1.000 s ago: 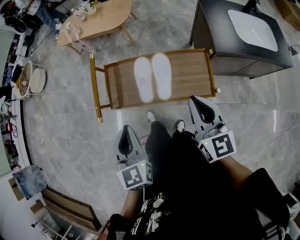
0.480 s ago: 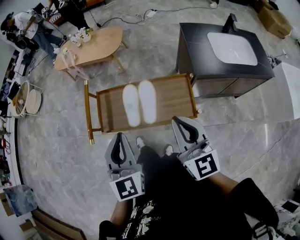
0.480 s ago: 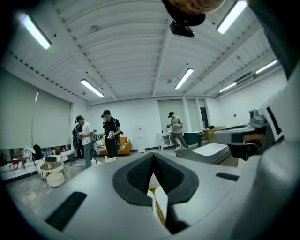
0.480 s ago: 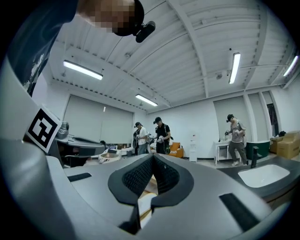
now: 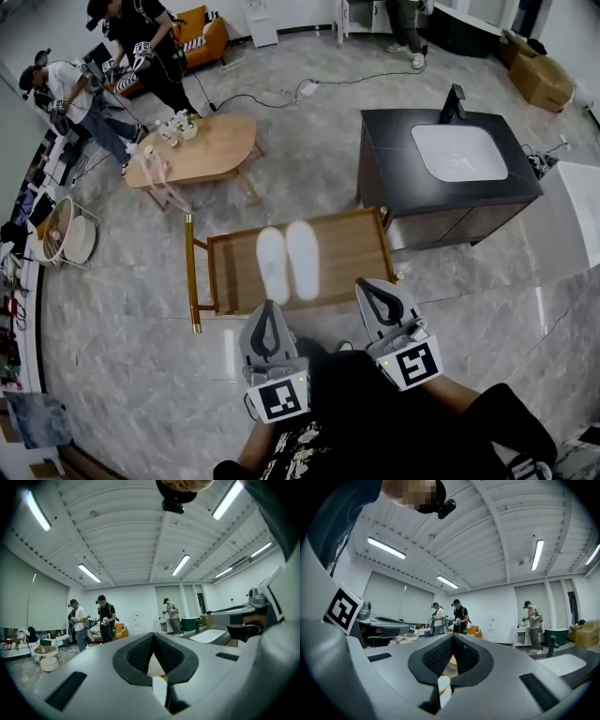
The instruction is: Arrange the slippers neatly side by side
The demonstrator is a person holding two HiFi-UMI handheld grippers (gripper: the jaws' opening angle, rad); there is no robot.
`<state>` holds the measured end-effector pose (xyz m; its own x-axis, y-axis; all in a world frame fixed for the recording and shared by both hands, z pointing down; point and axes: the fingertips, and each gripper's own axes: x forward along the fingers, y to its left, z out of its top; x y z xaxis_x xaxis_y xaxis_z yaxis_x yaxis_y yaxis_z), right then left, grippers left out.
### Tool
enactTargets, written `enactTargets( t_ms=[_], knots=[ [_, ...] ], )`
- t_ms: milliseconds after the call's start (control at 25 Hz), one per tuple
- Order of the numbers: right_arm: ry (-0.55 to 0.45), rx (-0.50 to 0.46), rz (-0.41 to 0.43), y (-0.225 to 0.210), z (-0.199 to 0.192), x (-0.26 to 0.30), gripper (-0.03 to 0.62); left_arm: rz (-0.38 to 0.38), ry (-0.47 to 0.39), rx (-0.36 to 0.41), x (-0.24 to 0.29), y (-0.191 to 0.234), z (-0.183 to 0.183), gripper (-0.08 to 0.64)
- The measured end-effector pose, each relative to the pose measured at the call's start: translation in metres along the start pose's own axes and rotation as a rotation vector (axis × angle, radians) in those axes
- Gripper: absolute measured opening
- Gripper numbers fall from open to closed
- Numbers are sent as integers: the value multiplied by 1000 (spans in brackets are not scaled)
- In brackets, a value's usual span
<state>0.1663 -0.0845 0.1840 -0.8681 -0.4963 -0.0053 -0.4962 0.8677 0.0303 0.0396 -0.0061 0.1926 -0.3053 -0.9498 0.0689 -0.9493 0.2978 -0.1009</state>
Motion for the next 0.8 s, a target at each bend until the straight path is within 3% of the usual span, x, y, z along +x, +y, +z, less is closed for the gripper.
enactTargets(
  t_ms=[800],
  knots=[
    [-41, -16, 14, -2, 7, 9, -2, -42, -11, -19, 17, -21, 0, 3]
  ],
)
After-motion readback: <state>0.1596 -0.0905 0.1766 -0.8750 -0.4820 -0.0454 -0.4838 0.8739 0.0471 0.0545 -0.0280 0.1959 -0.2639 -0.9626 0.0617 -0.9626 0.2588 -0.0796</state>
